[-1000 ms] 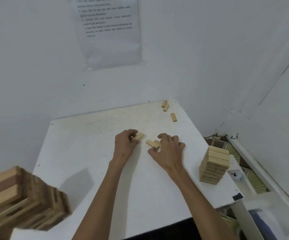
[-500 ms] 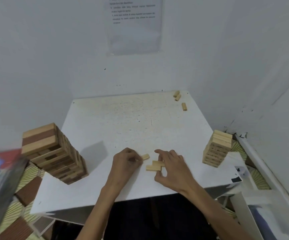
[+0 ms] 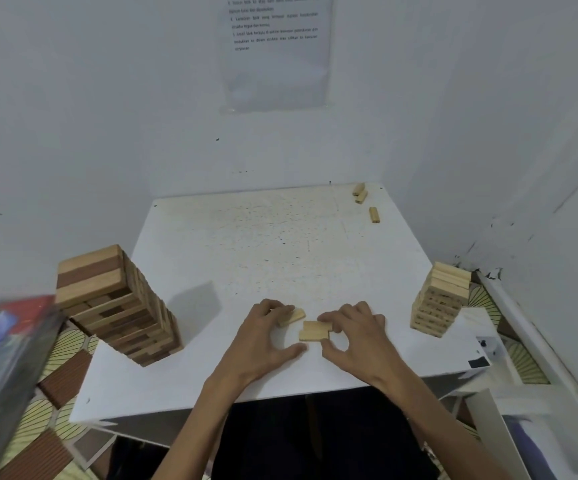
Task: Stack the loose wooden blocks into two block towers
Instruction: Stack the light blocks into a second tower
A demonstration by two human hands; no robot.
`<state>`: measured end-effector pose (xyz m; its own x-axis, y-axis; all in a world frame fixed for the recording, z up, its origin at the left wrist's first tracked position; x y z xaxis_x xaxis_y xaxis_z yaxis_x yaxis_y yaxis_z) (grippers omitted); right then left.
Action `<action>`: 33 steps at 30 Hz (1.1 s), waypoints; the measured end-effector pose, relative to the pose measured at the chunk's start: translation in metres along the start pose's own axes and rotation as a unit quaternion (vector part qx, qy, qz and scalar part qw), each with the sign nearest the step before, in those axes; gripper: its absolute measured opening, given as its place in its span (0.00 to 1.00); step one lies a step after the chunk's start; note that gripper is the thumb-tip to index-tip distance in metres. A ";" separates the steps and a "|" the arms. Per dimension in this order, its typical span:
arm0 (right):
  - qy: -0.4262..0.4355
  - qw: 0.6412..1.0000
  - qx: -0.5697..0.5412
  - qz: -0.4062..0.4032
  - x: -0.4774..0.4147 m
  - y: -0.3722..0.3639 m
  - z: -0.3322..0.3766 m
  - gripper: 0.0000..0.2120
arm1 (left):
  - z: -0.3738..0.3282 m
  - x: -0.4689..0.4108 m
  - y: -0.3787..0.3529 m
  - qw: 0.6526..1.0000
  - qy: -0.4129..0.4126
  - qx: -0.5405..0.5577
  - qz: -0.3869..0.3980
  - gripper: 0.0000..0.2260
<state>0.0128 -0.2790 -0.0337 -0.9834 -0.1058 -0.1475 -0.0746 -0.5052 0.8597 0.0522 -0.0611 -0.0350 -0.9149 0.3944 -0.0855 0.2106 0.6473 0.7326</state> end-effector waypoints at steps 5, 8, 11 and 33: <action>0.027 0.999 0.005 0.032 -0.007 -0.005 0.006 0.25 | -0.005 0.002 -0.003 0.999 -0.003 0.013 0.038 0.31; 0.019 0.999 -0.020 0.039 -0.009 -0.006 0.011 0.26 | -0.007 0.002 -0.001 0.998 0.002 0.003 0.056 0.32; -0.014 0.999 -0.050 0.003 -0.006 -0.004 0.005 0.23 | -0.002 0.004 0.003 0.998 0.013 -0.015 0.059 0.34; 0.026 0.989 -0.106 0.102 -0.019 -0.004 -0.011 0.32 | -0.001 -0.031 0.013 0.989 -0.081 -0.070 0.104 0.24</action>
<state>0.0334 -0.2845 -0.0394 -0.9641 -0.2653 -0.0111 0.1664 -0.6363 0.7533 0.0826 -0.0656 -0.0220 -0.7870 0.6165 -0.0218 0.3287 0.4490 0.8309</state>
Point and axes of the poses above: each hand's wrist, its own x-axis away from the middle knuckle, its own y-axis out of the back of the hand, z = x × y, the point moved 2 cm from there along -x, towards the middle knuckle, and after that the axes turned 2 degrees about -z, right-handed, at the moved point
